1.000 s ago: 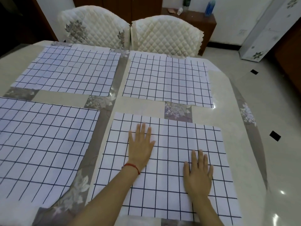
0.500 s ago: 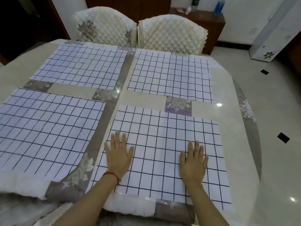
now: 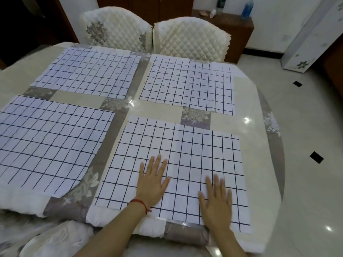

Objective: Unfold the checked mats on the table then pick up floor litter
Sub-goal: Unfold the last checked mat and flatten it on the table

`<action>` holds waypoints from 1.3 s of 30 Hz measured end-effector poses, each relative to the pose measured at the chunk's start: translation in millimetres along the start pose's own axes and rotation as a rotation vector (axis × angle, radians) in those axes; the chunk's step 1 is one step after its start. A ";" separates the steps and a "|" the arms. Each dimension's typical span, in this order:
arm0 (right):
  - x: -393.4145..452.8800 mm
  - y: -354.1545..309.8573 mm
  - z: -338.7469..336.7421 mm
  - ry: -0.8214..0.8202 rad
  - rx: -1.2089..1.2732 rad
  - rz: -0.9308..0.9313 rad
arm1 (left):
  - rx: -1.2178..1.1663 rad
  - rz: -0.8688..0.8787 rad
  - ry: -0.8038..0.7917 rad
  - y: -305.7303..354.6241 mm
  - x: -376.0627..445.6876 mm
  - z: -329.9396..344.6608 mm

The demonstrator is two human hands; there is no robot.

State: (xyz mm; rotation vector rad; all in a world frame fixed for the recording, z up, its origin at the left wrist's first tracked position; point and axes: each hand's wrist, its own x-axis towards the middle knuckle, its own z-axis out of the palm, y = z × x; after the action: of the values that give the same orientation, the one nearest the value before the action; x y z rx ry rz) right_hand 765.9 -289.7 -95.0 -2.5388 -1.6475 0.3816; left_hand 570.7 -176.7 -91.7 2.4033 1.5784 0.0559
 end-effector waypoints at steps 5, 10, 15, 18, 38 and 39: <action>-1.9 -1.1 -11.7 -0.017 0.042 0.085 | 0.009 -0.012 -0.076 -2.9 3.7 4.8; 13.2 -61.1 -28.6 0.008 0.245 -0.052 | -0.301 0.024 -0.244 -16.0 12.7 -21.0; 23.0 -149.6 -24.8 -0.097 0.316 -0.361 | -0.365 -0.022 -0.060 -75.4 6.1 -66.7; 20.3 -199.7 -13.3 -0.130 0.317 -0.459 | -0.289 -0.050 0.082 -134.8 -7.1 -91.2; -17.8 -386.3 38.4 -0.403 0.847 0.118 | -0.020 -0.224 0.011 -317.3 -69.6 -71.5; -17.6 -389.5 39.3 -0.414 0.874 0.139 | -0.020 -0.225 0.013 -316.5 -69.8 -73.2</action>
State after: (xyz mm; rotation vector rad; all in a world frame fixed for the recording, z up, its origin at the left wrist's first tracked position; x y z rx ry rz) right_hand 404.0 -146.9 -48.0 -1.9538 -1.0152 1.3593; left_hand 245.8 -107.3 -89.4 2.1992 1.8341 0.0432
